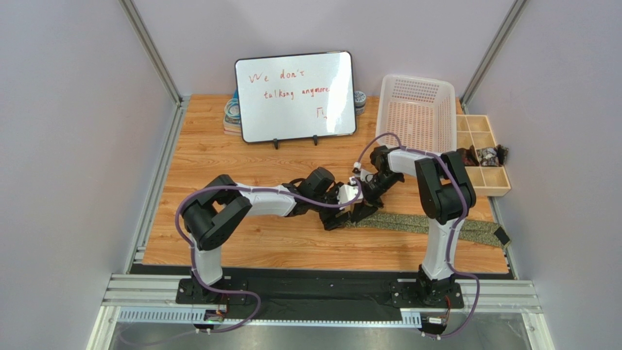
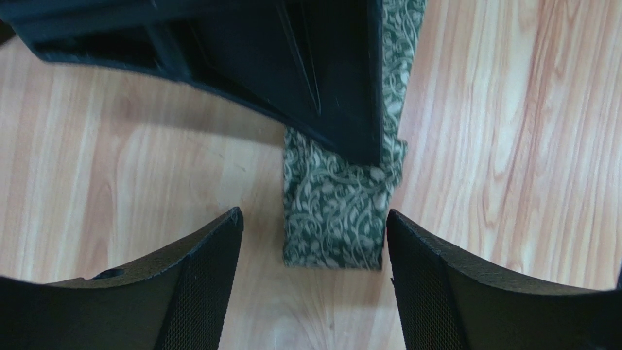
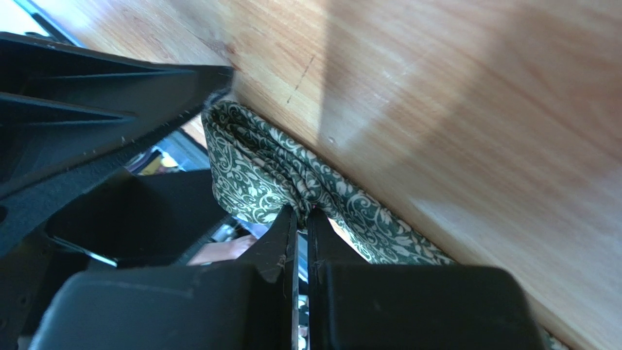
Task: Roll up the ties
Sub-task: Roll the tie at the center of the board.
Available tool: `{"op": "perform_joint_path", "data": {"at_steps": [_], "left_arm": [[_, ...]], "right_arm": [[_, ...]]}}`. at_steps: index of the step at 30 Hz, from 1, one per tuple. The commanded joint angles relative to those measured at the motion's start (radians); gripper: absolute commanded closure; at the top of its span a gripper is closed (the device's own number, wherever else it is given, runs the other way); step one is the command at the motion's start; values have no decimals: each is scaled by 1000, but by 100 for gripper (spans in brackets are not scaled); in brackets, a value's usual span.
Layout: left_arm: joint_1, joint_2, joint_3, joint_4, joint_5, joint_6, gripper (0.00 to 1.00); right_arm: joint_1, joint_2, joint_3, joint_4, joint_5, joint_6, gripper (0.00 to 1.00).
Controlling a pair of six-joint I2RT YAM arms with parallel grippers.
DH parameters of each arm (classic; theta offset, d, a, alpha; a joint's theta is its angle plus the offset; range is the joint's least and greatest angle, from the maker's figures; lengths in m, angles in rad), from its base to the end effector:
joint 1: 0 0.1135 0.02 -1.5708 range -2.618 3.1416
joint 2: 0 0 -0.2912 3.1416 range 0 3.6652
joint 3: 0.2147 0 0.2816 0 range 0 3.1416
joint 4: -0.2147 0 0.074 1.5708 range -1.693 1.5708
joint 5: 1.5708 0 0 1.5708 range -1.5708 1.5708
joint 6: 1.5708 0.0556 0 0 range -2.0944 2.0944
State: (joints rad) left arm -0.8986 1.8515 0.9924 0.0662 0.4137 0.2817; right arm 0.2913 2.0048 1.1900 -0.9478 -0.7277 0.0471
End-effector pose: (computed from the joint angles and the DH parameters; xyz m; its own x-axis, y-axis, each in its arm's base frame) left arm 0.2400 -0.3374 0.1352 -0.1781 0.6326 -0.7537 0.9803 0.1807 -0.0800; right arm 0.3273 0.1368 0.1053 -0.9436 -0.2462 0.2212 -0.0486 0.7641 0.6432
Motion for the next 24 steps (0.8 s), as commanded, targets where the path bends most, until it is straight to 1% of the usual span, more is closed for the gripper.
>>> {"op": "perform_joint_path", "data": {"at_steps": [1, 10, 13, 14, 16, 17, 19, 20, 22, 24], "left_arm": [[-20, 46, 40, 73, 11, -52, 22], [-43, 52, 17, 116, 17, -7, 26], [-46, 64, 32, 92, -19, 4, 36], [-46, 69, 38, 71, -30, 8, 44], [-46, 66, 32, 61, -53, 36, 52], [-46, 58, 23, 47, -55, 45, 59], [-46, 45, 17, 20, -58, 62, 62], [-46, 32, 20, -23, -55, 65, 62], [-46, 20, 19, -54, -59, 68, 59], [-46, 5, 11, -89, -67, 74, 61]], "right_arm": [[-3, 65, -33, 119, 162, -30, 100], [-4, 61, -23, 122, 119, -24, 100], [-3, 55, -21, 122, 97, -23, 100], [-3, 45, -20, 119, 84, -20, 100], [-3, 29, -10, 100, 71, -24, 100], [-6, 11, -6, 87, 62, -27, 100], [-9, -17, 10, 61, 62, -30, 100], [-12, -38, 17, 52, 70, -36, 100], [-12, -54, 33, 26, 88, -42, 100], [-12, -61, 36, 9, 125, -62, 100]]}}
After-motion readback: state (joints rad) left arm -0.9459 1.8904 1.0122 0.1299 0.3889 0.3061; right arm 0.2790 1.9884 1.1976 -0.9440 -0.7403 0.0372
